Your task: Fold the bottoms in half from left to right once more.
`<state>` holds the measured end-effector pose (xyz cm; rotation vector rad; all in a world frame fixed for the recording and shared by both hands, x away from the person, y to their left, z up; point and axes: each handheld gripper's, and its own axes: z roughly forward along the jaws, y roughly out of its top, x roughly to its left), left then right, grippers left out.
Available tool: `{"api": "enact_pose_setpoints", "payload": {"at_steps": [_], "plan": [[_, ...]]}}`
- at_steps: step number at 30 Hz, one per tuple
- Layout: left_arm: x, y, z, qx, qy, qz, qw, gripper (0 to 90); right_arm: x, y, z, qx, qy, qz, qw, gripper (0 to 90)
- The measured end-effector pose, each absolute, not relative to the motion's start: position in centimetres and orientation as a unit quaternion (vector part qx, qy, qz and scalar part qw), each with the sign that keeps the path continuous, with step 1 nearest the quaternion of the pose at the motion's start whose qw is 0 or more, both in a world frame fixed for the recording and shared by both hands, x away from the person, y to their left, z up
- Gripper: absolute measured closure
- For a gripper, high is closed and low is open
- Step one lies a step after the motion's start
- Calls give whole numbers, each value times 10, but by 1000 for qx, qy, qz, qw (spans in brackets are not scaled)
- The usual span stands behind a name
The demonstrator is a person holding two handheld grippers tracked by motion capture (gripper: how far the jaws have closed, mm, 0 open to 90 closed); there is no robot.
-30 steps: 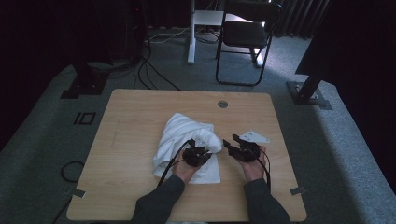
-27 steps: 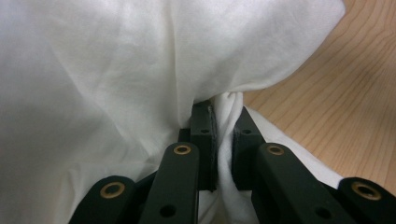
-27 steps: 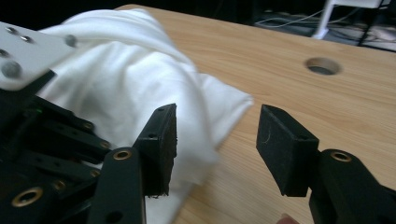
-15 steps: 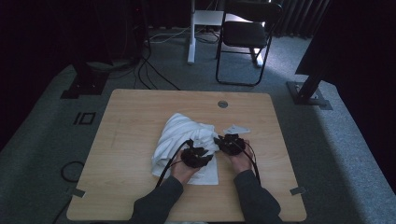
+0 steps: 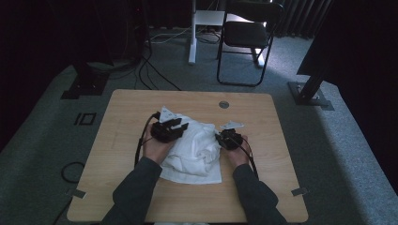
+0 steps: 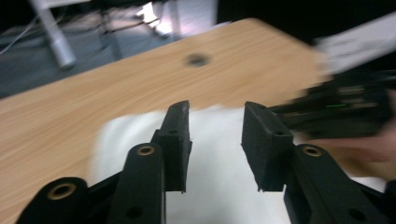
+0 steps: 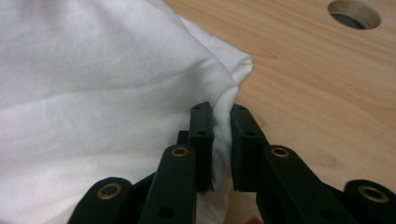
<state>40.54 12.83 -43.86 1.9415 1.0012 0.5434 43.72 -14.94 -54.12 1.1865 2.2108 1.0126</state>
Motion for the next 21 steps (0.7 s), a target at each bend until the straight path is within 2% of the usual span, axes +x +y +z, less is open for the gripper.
{"api": "enact_pose_setpoints", "payload": {"at_steps": [5,9,11,15,21], "plan": [[432,138,-464,793,427,194,388,657,444,-147,-537,425,804,351,222,785],[435,136,-471,796,427,181,390,656,434,-151,-519,429,791,375,224,583],[435,135,-471,796,426,182,391,656,424,-153,-507,422,783,394,230,520],[435,134,-471,795,427,183,389,656,395,-146,-481,383,784,424,241,481],[434,130,-472,795,425,187,389,654,373,-125,-475,336,804,436,225,474]]}}
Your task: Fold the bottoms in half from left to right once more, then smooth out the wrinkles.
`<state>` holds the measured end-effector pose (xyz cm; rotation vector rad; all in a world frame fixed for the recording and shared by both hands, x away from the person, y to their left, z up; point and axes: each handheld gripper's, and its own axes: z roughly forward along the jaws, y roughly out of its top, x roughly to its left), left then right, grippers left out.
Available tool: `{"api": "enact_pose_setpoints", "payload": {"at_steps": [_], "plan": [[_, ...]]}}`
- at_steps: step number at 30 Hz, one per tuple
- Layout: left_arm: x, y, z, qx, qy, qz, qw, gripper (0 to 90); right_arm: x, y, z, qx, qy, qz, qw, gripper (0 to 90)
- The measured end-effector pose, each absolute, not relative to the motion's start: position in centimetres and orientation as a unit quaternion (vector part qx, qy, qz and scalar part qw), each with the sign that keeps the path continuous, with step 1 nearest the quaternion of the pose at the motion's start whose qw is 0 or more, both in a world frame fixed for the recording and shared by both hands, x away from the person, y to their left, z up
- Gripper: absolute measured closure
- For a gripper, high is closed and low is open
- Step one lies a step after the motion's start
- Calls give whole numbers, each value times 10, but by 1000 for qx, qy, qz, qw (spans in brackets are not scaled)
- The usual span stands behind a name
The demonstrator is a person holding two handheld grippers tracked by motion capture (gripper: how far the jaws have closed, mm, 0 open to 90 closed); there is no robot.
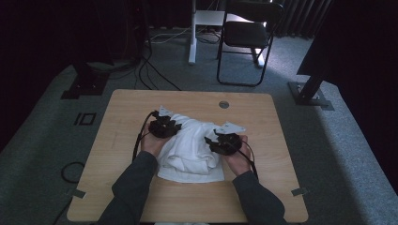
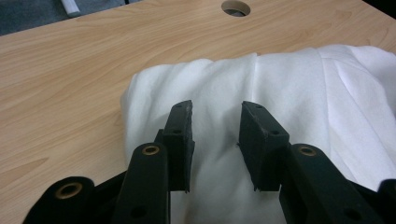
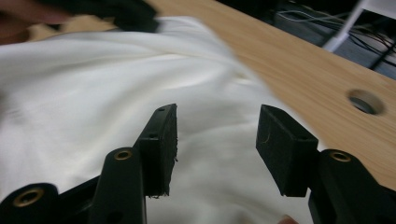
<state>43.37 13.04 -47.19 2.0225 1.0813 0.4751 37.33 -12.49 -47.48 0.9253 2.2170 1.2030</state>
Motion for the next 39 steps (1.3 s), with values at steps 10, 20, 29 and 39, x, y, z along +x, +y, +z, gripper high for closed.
{"api": "enact_pose_setpoints", "payload": {"at_steps": [10,20,29,39], "plan": [[431,134,-471,791,426,189,396,614,384,-87,-502,343,830,401,179,609],[422,138,-463,781,426,197,412,590,363,-107,-476,317,820,425,217,900],[386,133,-442,772,405,228,433,582,349,-116,-471,290,823,450,190,586],[280,106,-490,806,339,228,429,686,342,-99,-494,284,853,398,185,709]]}}
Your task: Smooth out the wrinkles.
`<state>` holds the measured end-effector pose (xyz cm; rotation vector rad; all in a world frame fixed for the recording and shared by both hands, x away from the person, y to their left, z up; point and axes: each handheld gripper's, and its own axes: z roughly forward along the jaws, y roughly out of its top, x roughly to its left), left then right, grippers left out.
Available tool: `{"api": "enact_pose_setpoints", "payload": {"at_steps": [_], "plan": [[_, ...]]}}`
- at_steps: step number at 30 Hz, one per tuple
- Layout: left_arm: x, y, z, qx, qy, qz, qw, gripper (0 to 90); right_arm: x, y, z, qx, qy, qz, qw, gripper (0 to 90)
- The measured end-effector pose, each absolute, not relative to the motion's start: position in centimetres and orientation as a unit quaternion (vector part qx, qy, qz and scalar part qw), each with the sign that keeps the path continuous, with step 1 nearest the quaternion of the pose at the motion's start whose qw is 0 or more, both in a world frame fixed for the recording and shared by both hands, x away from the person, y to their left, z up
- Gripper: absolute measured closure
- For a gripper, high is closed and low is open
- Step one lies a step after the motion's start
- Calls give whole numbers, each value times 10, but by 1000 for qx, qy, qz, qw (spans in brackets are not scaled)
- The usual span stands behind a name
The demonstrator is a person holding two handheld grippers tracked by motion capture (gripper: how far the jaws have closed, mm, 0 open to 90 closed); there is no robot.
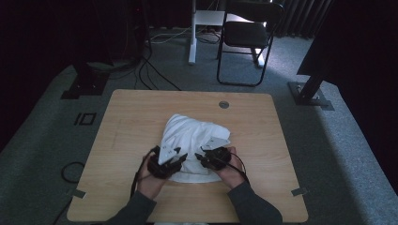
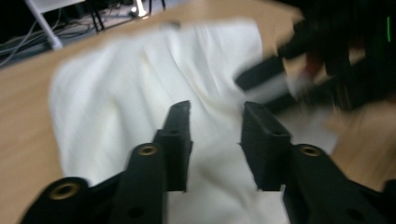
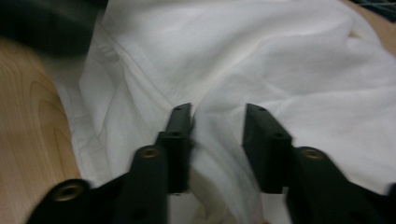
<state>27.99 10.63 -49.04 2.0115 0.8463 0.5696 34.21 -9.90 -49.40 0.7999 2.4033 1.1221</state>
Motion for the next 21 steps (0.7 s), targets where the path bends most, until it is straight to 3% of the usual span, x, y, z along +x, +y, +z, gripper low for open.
{"api": "enact_pose_setpoints", "payload": {"at_steps": [2,4,9,21], "plan": [[273,92,-514,820,330,227,410,718,341,-102,-494,289,848,404,186,825],[275,78,-535,830,324,228,392,724,341,-105,-493,293,843,414,178,864],[288,65,-550,815,365,237,382,772,333,-115,-487,287,838,426,183,872],[291,61,-551,810,374,251,375,879,298,-143,-454,254,814,477,211,871]]}}
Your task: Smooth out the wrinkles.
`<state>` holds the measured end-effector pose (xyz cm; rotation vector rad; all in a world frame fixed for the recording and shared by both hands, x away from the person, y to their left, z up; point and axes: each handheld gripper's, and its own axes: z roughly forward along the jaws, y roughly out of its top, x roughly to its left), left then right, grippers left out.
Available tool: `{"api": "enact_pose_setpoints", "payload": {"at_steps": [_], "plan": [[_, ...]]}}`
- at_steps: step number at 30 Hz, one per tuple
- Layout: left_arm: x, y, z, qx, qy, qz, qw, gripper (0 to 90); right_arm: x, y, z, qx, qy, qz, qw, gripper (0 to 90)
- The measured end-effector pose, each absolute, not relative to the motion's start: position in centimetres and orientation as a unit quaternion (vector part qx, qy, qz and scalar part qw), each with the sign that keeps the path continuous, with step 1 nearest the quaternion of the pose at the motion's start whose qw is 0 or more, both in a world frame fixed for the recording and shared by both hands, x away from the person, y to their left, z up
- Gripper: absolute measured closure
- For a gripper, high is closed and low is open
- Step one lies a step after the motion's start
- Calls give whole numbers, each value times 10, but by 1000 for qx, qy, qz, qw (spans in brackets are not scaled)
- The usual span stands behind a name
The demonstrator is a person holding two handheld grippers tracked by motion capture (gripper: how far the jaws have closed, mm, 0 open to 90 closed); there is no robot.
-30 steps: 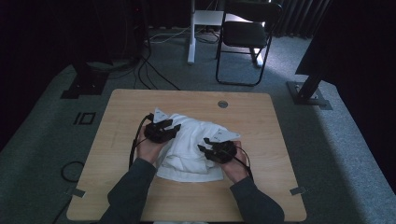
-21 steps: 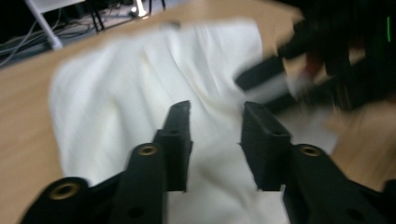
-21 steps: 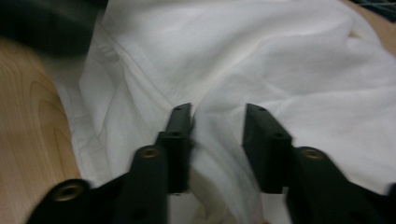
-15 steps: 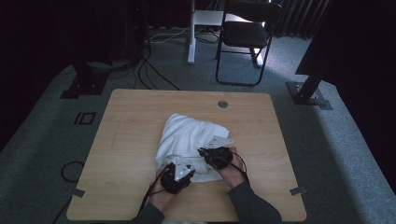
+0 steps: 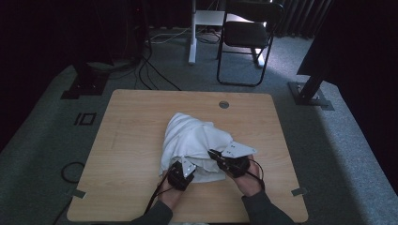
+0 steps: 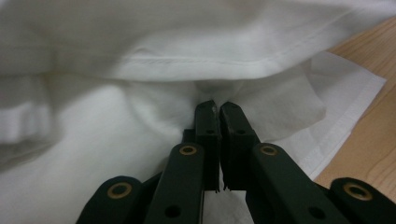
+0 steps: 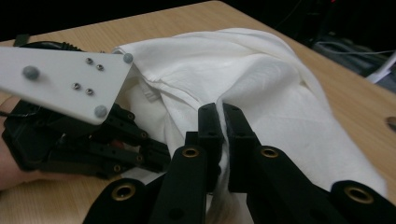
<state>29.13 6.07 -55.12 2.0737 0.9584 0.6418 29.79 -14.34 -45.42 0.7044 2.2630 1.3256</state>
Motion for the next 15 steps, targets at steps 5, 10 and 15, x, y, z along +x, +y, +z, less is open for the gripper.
{"api": "enact_pose_setpoints", "payload": {"at_steps": [5,10,15], "plan": [[293,61,-549,803,382,251,382,896,291,-153,-462,260,817,473,203,871],[297,62,-545,797,390,250,387,900,300,-156,-509,287,852,413,146,875],[300,64,-549,795,400,238,389,900,298,-166,-532,301,866,383,110,873]]}}
